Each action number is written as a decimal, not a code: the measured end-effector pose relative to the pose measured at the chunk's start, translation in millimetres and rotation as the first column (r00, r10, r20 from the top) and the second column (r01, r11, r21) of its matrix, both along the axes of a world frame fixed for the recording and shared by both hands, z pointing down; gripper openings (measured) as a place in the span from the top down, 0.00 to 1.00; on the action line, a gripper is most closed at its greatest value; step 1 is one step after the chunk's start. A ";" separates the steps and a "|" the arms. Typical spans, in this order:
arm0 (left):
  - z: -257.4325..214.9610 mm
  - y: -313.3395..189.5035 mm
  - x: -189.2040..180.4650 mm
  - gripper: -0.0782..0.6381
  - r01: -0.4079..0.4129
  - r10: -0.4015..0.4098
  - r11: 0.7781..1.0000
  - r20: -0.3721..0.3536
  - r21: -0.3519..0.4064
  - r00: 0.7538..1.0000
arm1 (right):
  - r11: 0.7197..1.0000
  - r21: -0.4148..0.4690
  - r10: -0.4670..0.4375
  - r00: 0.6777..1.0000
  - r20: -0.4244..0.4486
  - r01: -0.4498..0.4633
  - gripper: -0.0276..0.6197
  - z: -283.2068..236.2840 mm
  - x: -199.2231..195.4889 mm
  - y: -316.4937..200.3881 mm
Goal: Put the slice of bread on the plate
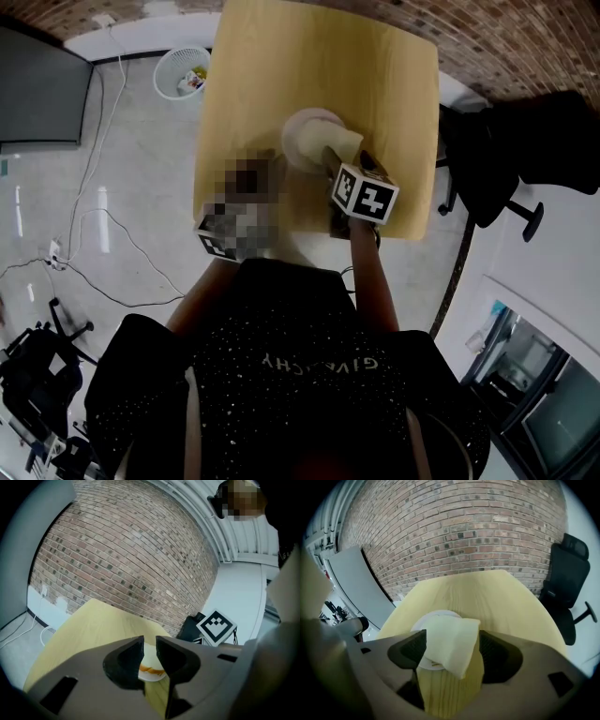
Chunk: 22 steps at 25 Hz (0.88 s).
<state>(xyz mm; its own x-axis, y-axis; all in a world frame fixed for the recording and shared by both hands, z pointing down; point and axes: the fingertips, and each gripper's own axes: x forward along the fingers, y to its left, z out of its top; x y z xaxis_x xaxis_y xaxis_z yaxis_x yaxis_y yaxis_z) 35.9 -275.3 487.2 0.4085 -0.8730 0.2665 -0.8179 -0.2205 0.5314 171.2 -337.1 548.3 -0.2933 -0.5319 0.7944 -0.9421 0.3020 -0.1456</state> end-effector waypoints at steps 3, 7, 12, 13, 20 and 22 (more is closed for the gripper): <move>-1.1 -0.9 6.4 0.77 -0.016 0.016 1.000 0.002 0.004 1.000 | 1.000 0.017 0.018 1.000 0.008 -0.019 0.44 -4.7 6.6 -0.3; -4.8 -2.9 14.2 0.77 -0.035 0.034 0.999 0.010 0.015 0.999 | 0.997 0.068 0.038 0.999 0.026 -0.040 0.44 -17.6 14.5 -0.8; -12.6 -5.5 22.9 0.77 -0.058 0.056 0.998 0.041 0.039 0.998 | 0.985 0.175 -0.019 0.985 0.169 -0.011 0.44 -46.3 9.8 3.2; -15.3 -6.1 25.2 0.77 -0.068 0.065 0.996 0.064 0.049 0.996 | 0.979 0.203 -0.048 0.980 0.192 0.008 0.44 -52.4 7.4 6.0; -43.0 -10.8 52.1 0.77 -0.176 0.139 0.975 0.237 0.139 0.961 | 0.897 0.439 -0.128 0.983 0.134 0.057 0.94 -94.1 15.7 26.3; -49.4 -12.2 59.7 0.77 -0.197 0.155 0.969 0.256 0.149 0.954 | 0.880 0.470 -0.164 0.974 0.159 0.072 0.94 -102.9 12.0 32.3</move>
